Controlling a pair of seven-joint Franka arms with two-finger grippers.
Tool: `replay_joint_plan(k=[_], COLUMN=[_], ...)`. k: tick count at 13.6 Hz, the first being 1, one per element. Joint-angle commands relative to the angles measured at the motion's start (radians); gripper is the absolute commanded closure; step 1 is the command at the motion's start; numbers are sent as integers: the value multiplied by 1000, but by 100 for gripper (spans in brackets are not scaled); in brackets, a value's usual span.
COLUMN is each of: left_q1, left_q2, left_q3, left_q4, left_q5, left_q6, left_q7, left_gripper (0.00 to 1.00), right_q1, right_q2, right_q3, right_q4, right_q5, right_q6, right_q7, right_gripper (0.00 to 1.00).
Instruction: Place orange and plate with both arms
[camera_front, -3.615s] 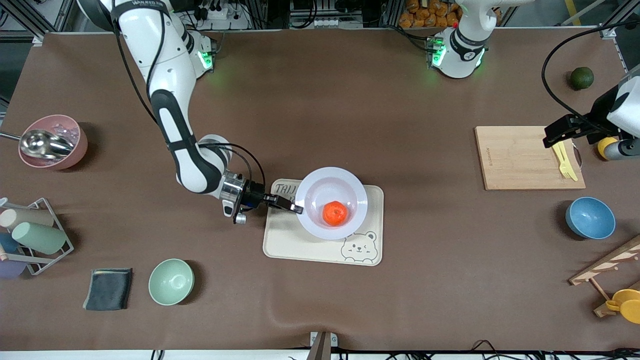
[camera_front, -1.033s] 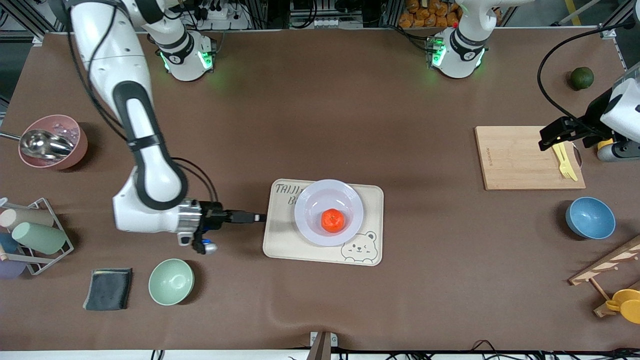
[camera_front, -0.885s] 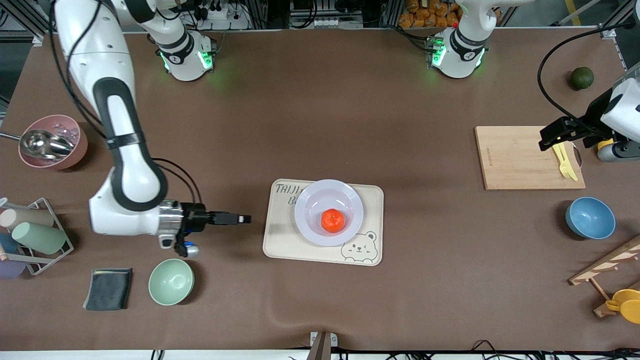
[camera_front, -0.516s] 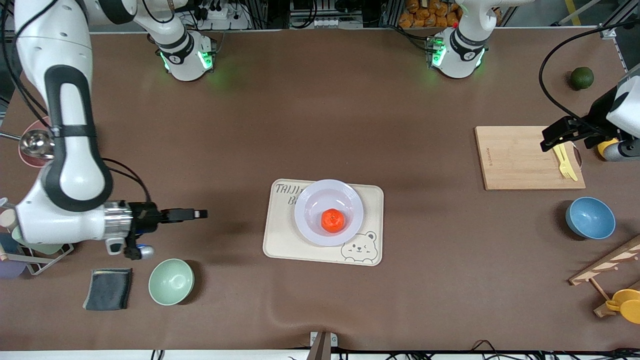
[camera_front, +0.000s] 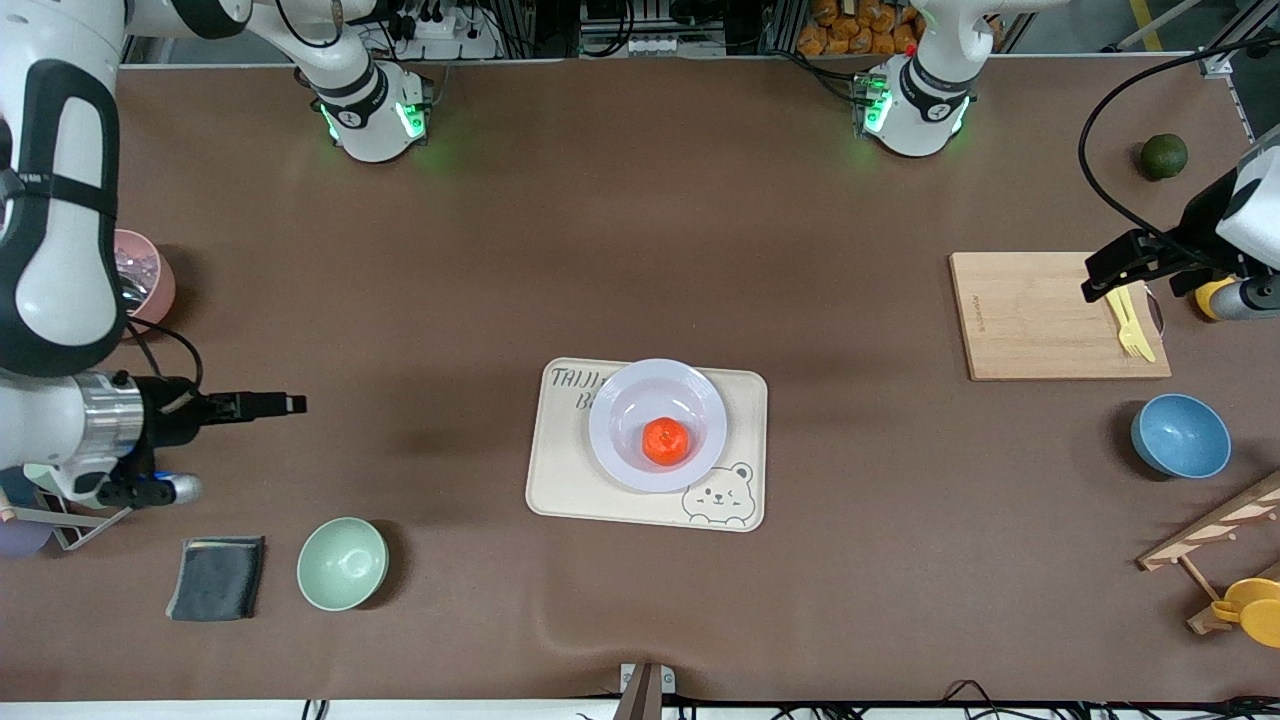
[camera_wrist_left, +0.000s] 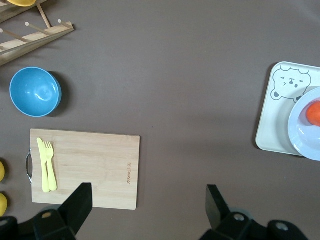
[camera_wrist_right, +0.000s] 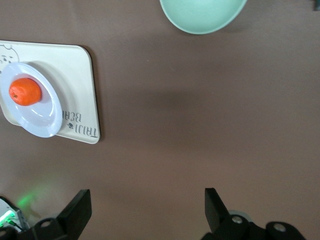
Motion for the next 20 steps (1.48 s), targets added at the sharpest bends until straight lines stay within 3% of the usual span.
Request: replay_joint_plan(k=[1,3,6,9,11,13,15,20], left_q1=[4,7,9,10,9,6,4,19], left_q2=[-10,-8,-1,-8,-7,-15,-18,-36], left_q3=[-1,0,0,0,0,-1,-11,-6], left_q4=[2,2,-1,-21,-32,-38,-41,-41], left_q5=[-16,-16,-16,-14,-16,-14,-14,-25], left_q6=[-9,-8,2,5,31,31,31,28], left_q7=[6,15,22,34,57,57,58,60], left_gripper=[0,0,0,0,0,0,0,0], right_q1=[-33,-31,-45,-28,-31,-22,-16,-25], right_q2=[-71,-117,-198,-324,-367,-492,-557,-568], right_q3=[16,19,16,26,26,27,27,24], right_q4=[3,3,-1,-99,-211,-437,-561,-551], right_q5=[-72,-168,-218,-311,-307,-308,-310,-321], right_q6=[-70,-119,-192,-170,-74,124,234,278], right_q7=[21,11,-52,-43,-43,-43,-45,-46], right_gripper=[0,0,0,0,0,0,0,0])
